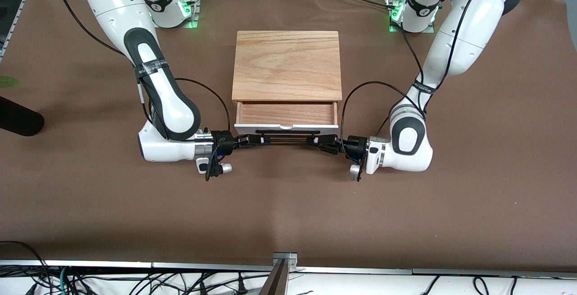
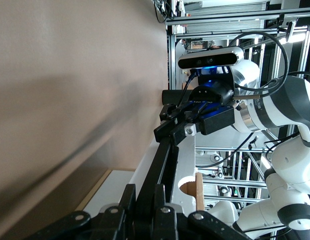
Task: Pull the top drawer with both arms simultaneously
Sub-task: 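Pull the handle outward with both grippers to slide the drawer open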
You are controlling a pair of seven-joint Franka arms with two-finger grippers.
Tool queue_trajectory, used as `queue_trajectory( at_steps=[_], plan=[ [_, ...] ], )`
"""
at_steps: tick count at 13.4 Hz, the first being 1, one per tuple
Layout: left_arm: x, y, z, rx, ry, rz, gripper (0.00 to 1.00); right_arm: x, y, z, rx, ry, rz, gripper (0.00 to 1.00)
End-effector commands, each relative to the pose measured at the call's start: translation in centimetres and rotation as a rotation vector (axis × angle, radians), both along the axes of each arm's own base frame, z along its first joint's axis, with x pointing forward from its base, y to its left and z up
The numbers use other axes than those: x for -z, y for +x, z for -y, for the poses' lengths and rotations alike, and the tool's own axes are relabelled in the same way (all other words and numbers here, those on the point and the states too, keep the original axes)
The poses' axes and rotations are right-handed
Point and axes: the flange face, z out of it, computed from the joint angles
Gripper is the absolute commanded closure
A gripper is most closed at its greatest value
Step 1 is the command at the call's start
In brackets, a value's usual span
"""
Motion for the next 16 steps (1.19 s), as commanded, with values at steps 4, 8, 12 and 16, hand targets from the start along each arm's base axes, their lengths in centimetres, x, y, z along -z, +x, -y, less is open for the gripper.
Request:
queue_trajectory(
  at_steps=[4, 8, 12, 16],
  plan=[
    [0.6, 3.7, -0.9, -0.025, 0.002, 0.026, 0.97, -0.2, 3.7, 1.8, 0.047, 0.022, 0.020, 0.99],
    [1.2, 3.9, -0.9, -0.035, 0.010, 0.029, 0.97, -0.8, 5.0, 1.6, 0.050, 0.030, 0.054, 0.99],
    [1.2, 3.9, -1.0, -0.035, 0.011, 0.029, 0.65, -0.9, 5.3, 1.7, 0.056, 0.031, 0.062, 0.99],
    [1.0, 3.9, -0.9, -0.034, 0.009, 0.034, 0.00, -1.0, 6.0, 3.8, 0.070, 0.034, 0.062, 0.99]
  ],
)
